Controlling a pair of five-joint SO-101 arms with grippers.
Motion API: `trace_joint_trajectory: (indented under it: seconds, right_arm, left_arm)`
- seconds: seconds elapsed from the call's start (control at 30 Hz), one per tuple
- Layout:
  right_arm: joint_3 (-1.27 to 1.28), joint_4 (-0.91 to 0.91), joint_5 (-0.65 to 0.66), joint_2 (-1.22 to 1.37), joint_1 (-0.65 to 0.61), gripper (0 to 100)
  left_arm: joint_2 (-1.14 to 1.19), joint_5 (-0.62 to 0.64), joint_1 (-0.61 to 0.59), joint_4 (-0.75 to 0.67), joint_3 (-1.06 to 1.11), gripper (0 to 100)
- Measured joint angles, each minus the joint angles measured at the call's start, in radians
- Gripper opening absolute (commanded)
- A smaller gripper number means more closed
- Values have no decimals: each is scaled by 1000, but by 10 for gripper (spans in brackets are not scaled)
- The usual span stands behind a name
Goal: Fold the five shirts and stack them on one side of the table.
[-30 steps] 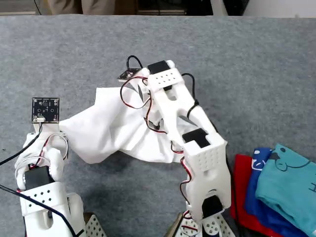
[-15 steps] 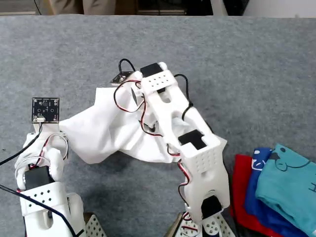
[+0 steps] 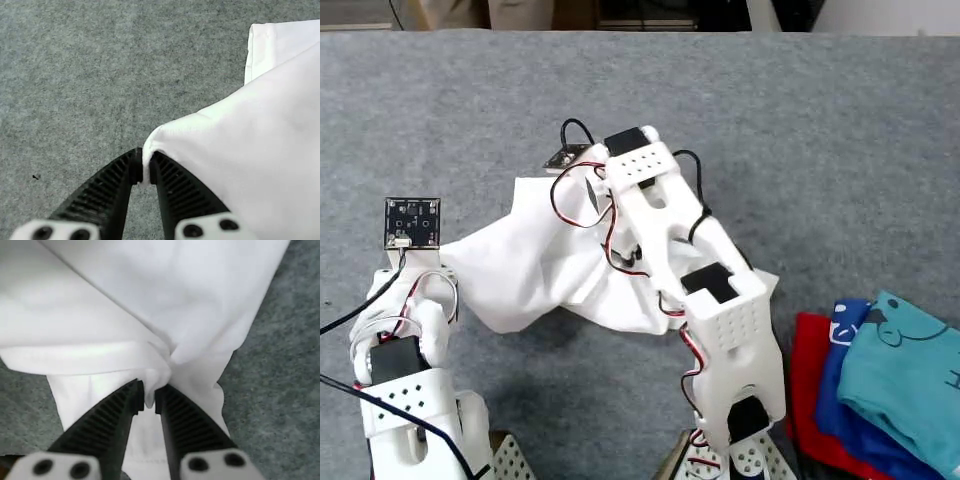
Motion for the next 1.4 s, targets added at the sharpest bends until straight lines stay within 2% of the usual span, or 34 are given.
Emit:
trace_joint_trajectory:
  seconds: [0.4, 0.67, 1.0, 1.4]
  right_arm:
    - [-18, 9, 0, -14, 0, 5]
    - [-170, 132, 17, -149, 0, 6]
    - [-183, 144, 28, -311, 49, 5]
    - [18, 144, 133, -405, 48, 8]
  left_arm:
    - [0, 0, 0, 0, 0, 18]
    - [0, 0, -63, 0, 0, 18]
    - [0, 0, -69, 0, 0, 18]
    - [0, 0, -69, 0, 0, 18]
